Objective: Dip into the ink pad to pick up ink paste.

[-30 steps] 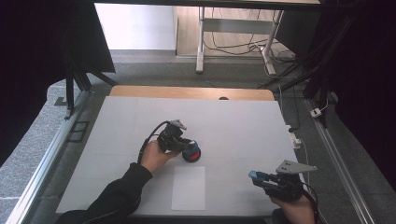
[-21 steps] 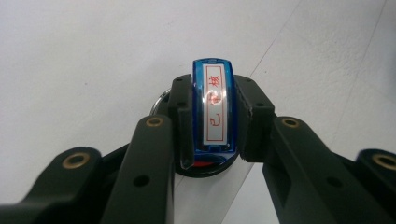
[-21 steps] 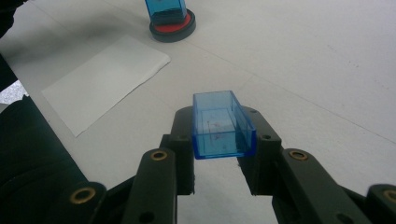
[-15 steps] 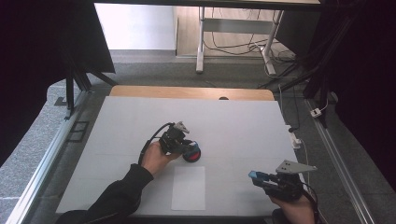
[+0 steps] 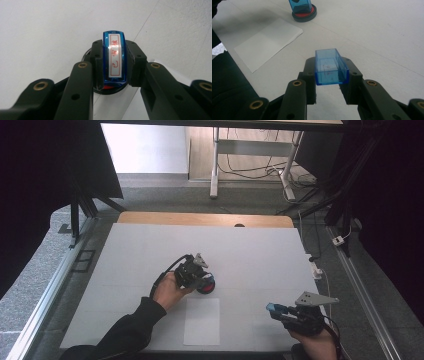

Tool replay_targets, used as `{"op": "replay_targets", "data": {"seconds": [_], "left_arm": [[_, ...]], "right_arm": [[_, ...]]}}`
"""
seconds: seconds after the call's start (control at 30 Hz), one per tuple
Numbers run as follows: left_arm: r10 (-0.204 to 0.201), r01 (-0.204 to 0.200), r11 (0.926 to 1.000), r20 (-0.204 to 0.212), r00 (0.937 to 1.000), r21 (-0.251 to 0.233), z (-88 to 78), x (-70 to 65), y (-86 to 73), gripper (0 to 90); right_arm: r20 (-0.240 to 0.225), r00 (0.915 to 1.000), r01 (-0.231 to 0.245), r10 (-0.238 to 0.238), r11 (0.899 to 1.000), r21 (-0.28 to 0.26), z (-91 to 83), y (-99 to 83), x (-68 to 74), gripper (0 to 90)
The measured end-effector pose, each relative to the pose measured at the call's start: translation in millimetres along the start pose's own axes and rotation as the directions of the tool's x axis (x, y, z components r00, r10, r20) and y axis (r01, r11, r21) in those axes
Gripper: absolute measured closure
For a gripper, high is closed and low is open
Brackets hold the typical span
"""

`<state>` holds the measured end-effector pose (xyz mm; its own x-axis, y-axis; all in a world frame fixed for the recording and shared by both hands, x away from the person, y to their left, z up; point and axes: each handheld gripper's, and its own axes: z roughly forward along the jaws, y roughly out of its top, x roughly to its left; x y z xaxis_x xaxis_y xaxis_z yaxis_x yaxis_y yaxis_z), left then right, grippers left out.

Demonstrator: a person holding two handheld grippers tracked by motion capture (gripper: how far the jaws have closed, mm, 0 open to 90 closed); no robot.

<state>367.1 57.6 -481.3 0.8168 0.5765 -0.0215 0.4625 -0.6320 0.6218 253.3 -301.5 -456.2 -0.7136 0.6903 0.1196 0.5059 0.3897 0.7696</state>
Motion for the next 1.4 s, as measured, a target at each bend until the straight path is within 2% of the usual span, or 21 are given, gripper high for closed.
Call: {"op": "replay_targets", "data": {"seconds": [0.17,0.4,0.53,0.77,0.97,1.1,1.4], "left_arm": [[-0.059,0.06,0.9979,0.056,0.9967,-0.024,0.2,10.2,-4.0,70.9],[-0.126,0.132,0.9902,0.119,0.9849,-0.045,0.7,21.3,-9.3,70.9],[-0.13,0.137,0.9895,0.124,0.9837,-0.047,0.7,22.2,-10.0,70.9],[-0.117,0.123,0.9909,0.118,0.9862,-0.054,0.3,21.0,-10.9,70.8],[-0.069,0.074,0.9955,0.084,0.9941,-0.059,-0.2,15.0,-10.4,70.8],[-0.051,0.056,0.9965,0.068,0.9963,-0.063,0.1,12.5,-9.4,70.6],[-0.113,0.127,0.9871,0.136,0.9842,-0.097,-0.5,23.9,-15.9,70.5]], "right_arm": [[0.0,1.0,0.0,0.0,1.0,0.0,0.0,0.0,0.0,68.7],[-0.001,1.0,0.0,0.0,1.0,0.0,0.0,0.0,0.0,68.7],[-0.001,1.0,0.0,0.0,1.0,0.0,0.0,-0.1,-0.1,68.7],[-0.001,1.0,-0.001,0.001,1.0,0.0,-0.5,-0.1,-0.1,68.7],[-0.003,1.0,0.001,-0.001,1.0,-0.002,-0.4,-0.1,-0.2,68.7],[-0.005,1.0,-0.004,0.004,1.0,-0.004,-0.4,0.0,-0.3,68.7],[-0.006,1.0,-0.005,0.005,1.0,-0.005,-0.5,0.5,-0.3,68.7]]}}
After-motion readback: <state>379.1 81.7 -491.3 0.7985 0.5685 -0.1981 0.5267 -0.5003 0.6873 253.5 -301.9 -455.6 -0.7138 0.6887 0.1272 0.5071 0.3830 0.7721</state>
